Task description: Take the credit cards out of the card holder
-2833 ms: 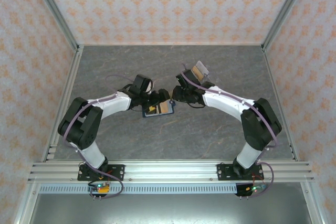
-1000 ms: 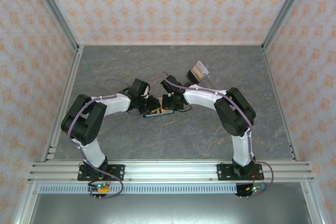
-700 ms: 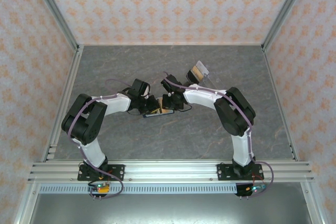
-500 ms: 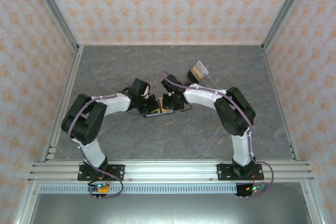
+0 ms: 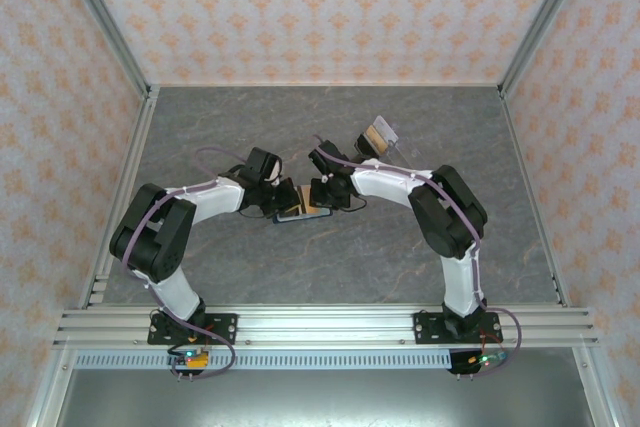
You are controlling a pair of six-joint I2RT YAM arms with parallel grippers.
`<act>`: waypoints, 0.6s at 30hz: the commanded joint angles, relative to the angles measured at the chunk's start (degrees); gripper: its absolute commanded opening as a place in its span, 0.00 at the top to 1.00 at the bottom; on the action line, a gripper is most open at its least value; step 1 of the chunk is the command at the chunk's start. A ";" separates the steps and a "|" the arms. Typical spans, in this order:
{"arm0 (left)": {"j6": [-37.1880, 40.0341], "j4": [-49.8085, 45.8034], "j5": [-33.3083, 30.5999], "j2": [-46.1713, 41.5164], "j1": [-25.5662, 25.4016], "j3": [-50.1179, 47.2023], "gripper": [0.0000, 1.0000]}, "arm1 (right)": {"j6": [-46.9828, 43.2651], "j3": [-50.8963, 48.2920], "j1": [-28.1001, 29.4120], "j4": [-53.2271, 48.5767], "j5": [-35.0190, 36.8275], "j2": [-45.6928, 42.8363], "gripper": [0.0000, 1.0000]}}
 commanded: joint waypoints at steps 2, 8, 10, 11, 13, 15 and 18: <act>1.25 -1.49 -1.64 -1.57 0.53 -0.75 0.95 | -0.17 -0.52 -0.10 1.12 -2.40 -2.09 0.76; 1.31 -1.43 -1.70 -1.41 0.58 -0.73 0.95 | -0.59 -0.90 -0.10 2.25 -3.05 -4.74 0.74; 1.26 -1.47 -1.75 -1.35 0.63 -0.83 0.95 | -0.65 -0.66 -0.10 2.03 -2.93 -4.32 0.74; 1.28 -1.40 -1.75 -1.27 0.62 -0.91 0.95 | -0.87 -0.21 -0.06 1.42 -2.41 -3.78 0.74; 1.23 -1.45 -1.73 -1.22 0.62 -0.92 0.95 | -0.94 0.72 -0.10 -0.24 -1.22 -2.37 0.73; 1.14 -1.38 -1.65 -1.25 0.75 -0.93 0.95 | -1.02 1.70 -0.10 -1.48 -0.31 -0.95 0.72; 1.14 -1.32 -1.50 -1.33 0.71 -0.95 0.94 | -1.04 2.18 -0.10 -2.15 0.01 0.51 0.71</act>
